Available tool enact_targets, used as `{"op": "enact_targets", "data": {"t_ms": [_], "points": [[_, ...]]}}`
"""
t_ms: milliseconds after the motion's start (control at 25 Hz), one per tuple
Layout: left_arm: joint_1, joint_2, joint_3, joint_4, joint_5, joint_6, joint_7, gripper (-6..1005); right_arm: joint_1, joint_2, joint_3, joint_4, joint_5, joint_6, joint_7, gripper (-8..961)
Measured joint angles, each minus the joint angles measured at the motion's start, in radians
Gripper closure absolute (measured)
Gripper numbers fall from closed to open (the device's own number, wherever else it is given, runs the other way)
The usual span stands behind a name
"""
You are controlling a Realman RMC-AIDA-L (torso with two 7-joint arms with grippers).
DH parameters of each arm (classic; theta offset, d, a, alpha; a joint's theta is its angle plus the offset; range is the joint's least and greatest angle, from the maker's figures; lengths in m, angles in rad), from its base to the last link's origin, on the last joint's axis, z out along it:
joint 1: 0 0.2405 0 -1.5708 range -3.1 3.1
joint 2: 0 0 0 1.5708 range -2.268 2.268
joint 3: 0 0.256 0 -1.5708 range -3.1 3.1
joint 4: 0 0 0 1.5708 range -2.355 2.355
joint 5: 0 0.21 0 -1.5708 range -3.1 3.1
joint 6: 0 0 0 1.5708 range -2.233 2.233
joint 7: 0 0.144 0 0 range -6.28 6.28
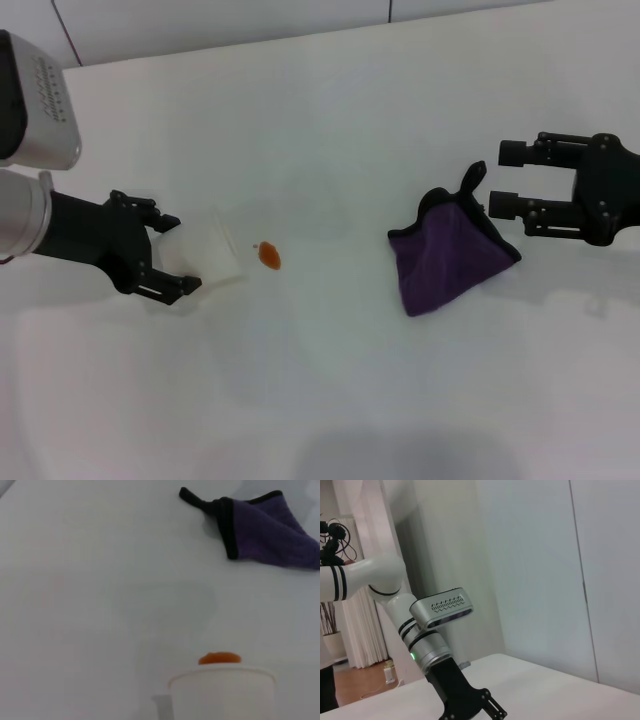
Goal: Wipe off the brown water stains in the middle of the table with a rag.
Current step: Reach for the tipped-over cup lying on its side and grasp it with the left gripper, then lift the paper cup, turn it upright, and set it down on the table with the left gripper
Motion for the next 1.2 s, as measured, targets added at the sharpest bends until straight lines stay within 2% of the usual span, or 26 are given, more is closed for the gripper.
{"op": "enact_targets", "data": {"t_ms": [560,760,1000,1200], "points": [[-0.002,-0.001,0.0,-0.017,-0.006,-0.021,0.01,280,0.006,0.0,-0.012,0.006,0.0,0.005,0.0,245],[0.0,-0.003,0.001,-0.018,-0.018,-0.022,0.011,316,0.006,0.0,-0.012,0.006,0.0,0.005,0.001,246],[0.011,-0.002,0.001,0.002,-0.131,0.016,0.013,365,0.001,0.0,-0.012,0.006,0.0,0.002,0.001,246],[0.078,-0.003,0.0,0.078,-0.256,0.06,0.014,411,0.001,0.0,-0.012,0.004,0.0,-0.003,0.001,245]]}}
